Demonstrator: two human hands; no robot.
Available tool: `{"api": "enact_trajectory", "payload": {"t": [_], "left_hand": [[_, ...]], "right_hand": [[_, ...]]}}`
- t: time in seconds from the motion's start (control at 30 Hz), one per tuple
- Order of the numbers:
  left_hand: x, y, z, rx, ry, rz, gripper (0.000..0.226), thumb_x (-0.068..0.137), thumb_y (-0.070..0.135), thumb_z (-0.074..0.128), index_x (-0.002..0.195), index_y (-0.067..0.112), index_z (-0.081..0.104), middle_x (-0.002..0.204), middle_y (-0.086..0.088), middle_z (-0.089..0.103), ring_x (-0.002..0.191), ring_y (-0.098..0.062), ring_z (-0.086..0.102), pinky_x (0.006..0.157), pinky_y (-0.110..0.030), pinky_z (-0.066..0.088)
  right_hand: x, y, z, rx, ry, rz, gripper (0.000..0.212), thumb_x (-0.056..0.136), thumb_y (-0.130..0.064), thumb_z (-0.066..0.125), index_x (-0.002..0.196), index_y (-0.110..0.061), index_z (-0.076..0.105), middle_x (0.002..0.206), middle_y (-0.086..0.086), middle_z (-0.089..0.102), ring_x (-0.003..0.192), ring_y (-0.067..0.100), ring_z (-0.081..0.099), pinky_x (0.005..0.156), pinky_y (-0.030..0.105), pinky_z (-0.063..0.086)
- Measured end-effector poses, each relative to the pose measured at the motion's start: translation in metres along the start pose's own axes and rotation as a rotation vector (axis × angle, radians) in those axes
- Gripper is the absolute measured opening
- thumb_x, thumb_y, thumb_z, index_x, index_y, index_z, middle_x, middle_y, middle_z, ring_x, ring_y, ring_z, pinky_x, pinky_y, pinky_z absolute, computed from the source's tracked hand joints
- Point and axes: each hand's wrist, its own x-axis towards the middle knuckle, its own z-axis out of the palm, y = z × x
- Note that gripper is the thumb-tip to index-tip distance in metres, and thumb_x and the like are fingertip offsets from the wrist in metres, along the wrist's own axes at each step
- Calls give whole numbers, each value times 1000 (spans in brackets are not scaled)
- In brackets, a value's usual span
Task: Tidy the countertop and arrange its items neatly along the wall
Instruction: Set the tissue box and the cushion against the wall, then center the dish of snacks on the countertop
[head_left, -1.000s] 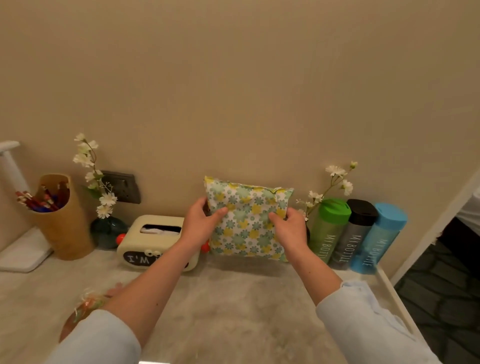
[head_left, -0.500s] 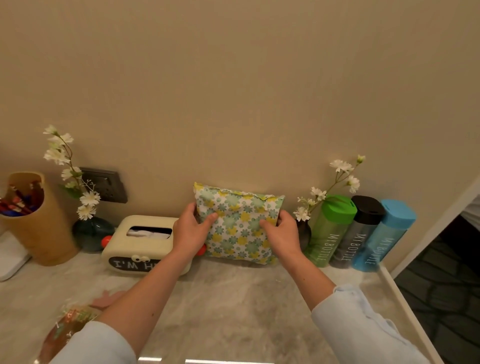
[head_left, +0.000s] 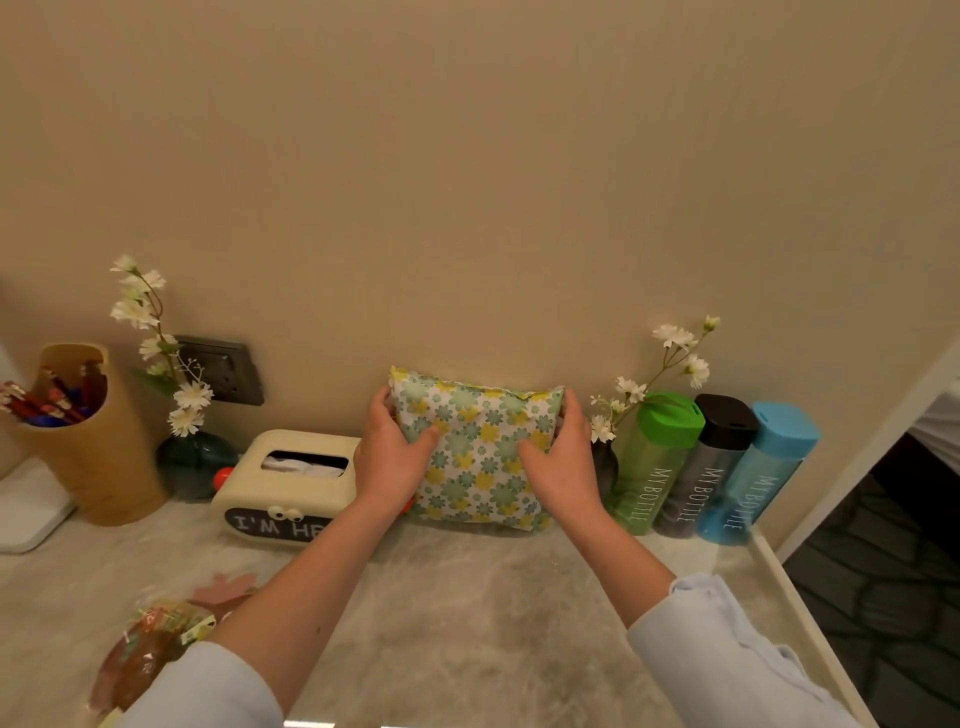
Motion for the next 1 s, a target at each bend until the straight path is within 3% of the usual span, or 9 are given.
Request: {"api": "enact_trajectory", "payload": {"t": [0.07, 0.23, 0.47, 0.57, 0.67, 0.8, 0.9, 1.0], "left_hand": [[-8, 4, -3, -17, 27, 16, 83, 82, 36, 73, 147, 19, 23, 145, 0, 41, 130, -22, 46, 102, -46, 45], [-36, 12, -12, 4, 40, 16, 82, 85, 35, 70, 149, 17, 22, 150, -4, 29, 137, -23, 35, 109, -43, 37], [-79, 13, -28, -28, -4, 38, 79, 87, 34, 67, 149, 18, 21, 151, -5, 24, 135, -23, 37, 109, -40, 38], [-100, 14, -36, -52, -9, 33, 72, 88, 30, 67, 146, 18, 27, 146, -4, 27, 123, -18, 44, 98, -33, 41], [-122, 9, -47, -73, 2, 22, 65, 89, 26, 65, 144, 16, 32, 146, -3, 28, 111, -13, 49, 94, -29, 41], [-156, -13, -71, -29, 33, -20, 61, 91, 24, 64, 143, 18, 35, 146, -3, 31, 128, -20, 45, 101, -32, 39], [-182, -35, -94, 25, 102, -57, 58, 89, 23, 65, 141, 20, 39, 143, -3, 35, 125, -18, 47, 100, -33, 42], [-205, -55, -115, 41, 169, -108, 54, 88, 21, 65, 138, 21, 43, 143, -3, 37, 124, -18, 48, 104, -34, 41]], "right_hand": [[-10, -4, -3, -53, 17, -40, 79, 89, -14, 59, 153, -24, 13, 156, -4, 18, 140, 18, 28, 100, 25, 34], [-37, -4, -12, -145, -18, -65, 66, 88, -16, 62, 147, -17, 31, 152, 1, 22, 137, 19, 32, 106, 26, 30], [-77, -8, -21, -159, -138, -39, 57, 90, -19, 60, 143, -18, 39, 148, 3, 28, 129, 19, 42, 97, 25, 35], [-94, -9, -23, -118, -183, -27, 54, 91, -18, 59, 141, -19, 41, 146, 2, 31, 127, 18, 44, 94, 24, 38], [-112, -10, -18, -68, -230, 12, 56, 90, -17, 61, 142, -18, 40, 143, 4, 37, 121, 19, 48, 97, 31, 44], [-144, -9, -3, 16, -311, 64, 66, 90, -16, 60, 147, -18, 29, 133, 2, 45, 95, 11, 54, 81, 27, 43], [-170, -6, 15, 49, -403, 120, 67, 90, -17, 60, 148, -19, 26, 136, 1, 45, 97, 14, 56, 80, 30, 47], [-194, -1, 36, 57, -477, 138, 66, 89, -18, 60, 147, -21, 27, 131, -1, 46, 100, 14, 57, 87, 35, 53]]}}
